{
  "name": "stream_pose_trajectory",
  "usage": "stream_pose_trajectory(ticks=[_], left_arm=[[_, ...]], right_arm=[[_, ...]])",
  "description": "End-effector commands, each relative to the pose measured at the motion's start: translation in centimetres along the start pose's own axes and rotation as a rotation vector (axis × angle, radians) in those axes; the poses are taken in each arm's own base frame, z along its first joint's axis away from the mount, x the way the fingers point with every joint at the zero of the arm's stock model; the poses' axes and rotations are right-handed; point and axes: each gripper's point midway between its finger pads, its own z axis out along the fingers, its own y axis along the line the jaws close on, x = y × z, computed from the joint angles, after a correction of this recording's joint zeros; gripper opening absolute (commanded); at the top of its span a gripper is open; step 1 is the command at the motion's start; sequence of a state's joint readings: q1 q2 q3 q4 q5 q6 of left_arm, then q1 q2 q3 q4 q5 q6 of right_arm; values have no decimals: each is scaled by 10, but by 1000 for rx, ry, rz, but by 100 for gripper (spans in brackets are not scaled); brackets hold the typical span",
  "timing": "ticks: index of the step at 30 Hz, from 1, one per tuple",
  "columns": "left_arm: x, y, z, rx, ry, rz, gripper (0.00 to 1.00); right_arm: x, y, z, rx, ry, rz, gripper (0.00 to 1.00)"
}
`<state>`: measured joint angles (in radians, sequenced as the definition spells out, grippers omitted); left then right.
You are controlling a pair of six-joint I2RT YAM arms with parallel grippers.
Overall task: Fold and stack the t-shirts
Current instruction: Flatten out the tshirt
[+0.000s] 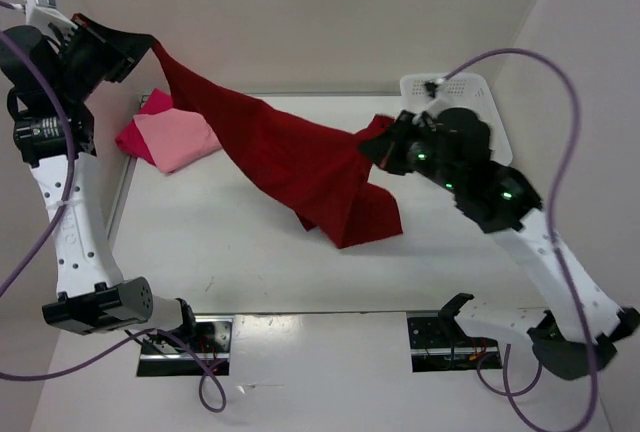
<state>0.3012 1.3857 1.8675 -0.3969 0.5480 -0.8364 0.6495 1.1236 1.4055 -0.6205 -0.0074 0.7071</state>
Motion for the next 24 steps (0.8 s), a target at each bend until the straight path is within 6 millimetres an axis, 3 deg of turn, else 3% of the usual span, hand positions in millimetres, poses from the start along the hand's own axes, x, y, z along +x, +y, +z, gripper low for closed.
stream_pose_trajectory(ticks=[1,3,6,11,12,15,18,22,23,24], left_arm=[[-32,-45,-26,53,-112,115,0],[-47,-60,-39,44,-165,147,0],[-57,-70,-51,30,-211,184,0],[-61,-67,-57,-11,-239,215,0],[-63,-70,-58,-5,-245,219,0],[-71,-77,-63,-5,-274,229,0],[-71,-78,-59,10,-268,234,0],[-69,-76,-47,42,-241,216,0],[-69,-75,-45,42,-241,216,0],[-68,-69,-36,48,-223,184,0]], right_arm=[[-21,-1,-54,69,-28,-44,2],[-47,23,-80,10,-96,-53,3],[-70,41,-100,-21,-151,-81,3],[-99,54,-112,-49,-226,-114,5],[-112,65,-122,-81,-268,-127,5],[-137,72,-125,-81,-344,-166,5],[-154,72,-103,-52,-368,-192,5],[-153,81,-35,-122,-295,-206,5],[-149,70,1,-116,-238,-190,5],[-137,75,18,-190,-162,-180,5]])
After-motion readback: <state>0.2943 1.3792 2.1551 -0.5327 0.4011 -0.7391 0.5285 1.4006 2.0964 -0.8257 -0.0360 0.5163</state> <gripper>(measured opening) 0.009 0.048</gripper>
